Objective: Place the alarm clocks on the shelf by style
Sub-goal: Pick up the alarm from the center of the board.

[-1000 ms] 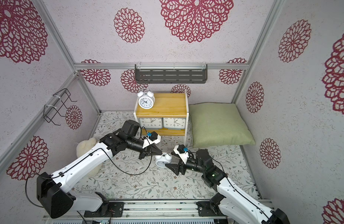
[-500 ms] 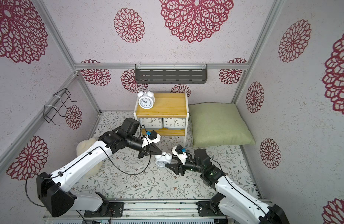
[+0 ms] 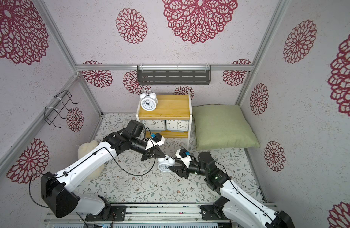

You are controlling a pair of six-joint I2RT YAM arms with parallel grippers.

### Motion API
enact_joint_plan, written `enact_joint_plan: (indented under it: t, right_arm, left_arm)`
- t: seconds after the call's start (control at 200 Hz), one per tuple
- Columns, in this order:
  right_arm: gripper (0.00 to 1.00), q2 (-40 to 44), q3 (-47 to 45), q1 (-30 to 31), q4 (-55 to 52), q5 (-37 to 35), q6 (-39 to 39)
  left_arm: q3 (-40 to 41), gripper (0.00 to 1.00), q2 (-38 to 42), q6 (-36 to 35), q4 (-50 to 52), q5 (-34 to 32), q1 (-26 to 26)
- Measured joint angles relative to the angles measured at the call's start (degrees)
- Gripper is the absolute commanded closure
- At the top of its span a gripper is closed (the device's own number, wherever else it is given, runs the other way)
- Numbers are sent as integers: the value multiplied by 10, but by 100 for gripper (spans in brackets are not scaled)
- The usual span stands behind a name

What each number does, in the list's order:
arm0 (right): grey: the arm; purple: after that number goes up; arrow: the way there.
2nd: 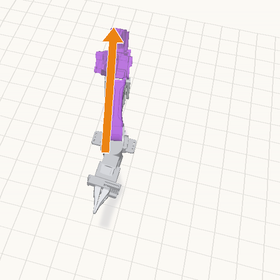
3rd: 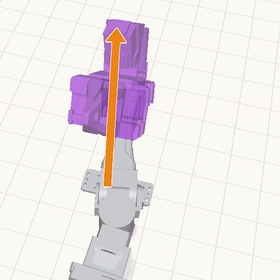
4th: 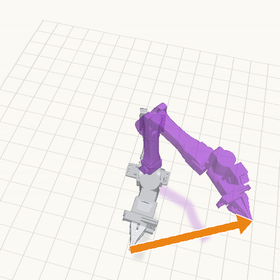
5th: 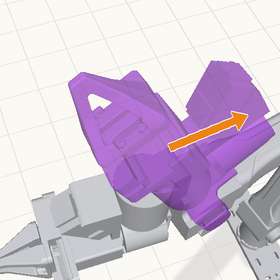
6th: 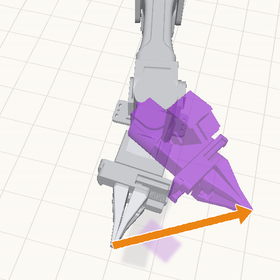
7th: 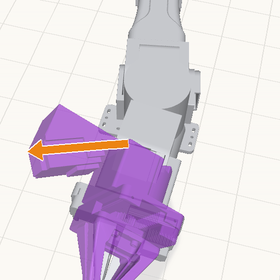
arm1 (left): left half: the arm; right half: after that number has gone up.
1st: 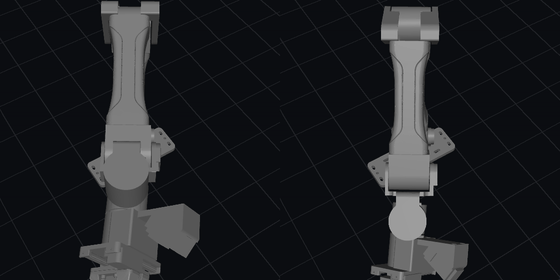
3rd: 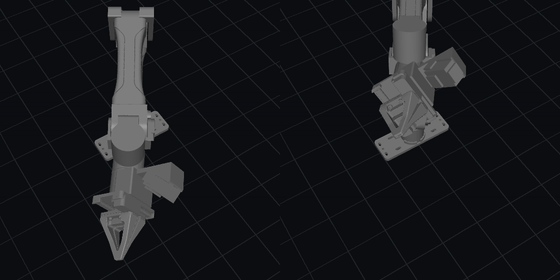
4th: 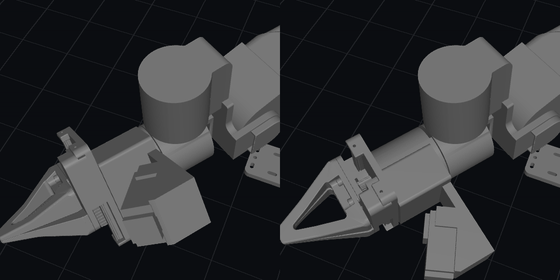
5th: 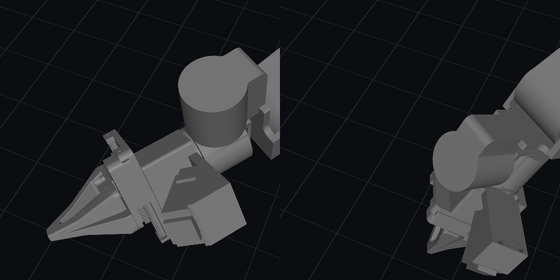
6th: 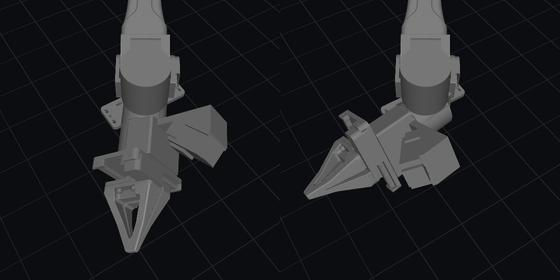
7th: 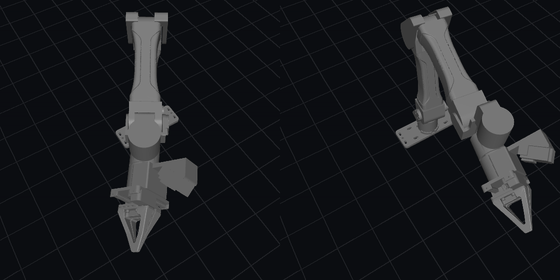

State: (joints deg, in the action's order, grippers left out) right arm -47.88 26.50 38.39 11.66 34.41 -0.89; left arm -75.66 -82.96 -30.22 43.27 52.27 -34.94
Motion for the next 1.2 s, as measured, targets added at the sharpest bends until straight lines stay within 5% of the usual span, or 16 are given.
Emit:
enact_joint_plan:
  t: [0.07,0.23,0.365,0.751,0.946,1.201]
  right_arm:
    - [66,0,0,0,-1,2,3]
    - [75,0,0,0,-13,-11,4]
    - [76,7,-4,0,-21,-42,5]
    - [76,52,-1,-5,-20,-138,30]
    - [76,23,94,-19,-27,-163,34]
    - [76,-45,240,-40,-30,-164,24]
  left_arm:
    - [-2,90,-1,1,2,-4,0]
    - [-2,47,0,18,-17,-14,0]
    - [28,31,22,56,-84,-55,1]
    - [152,30,162,200,-256,-250,65]
    - [202,30,227,262,-296,-339,114]
    - [205,35,224,303,-320,-361,169]
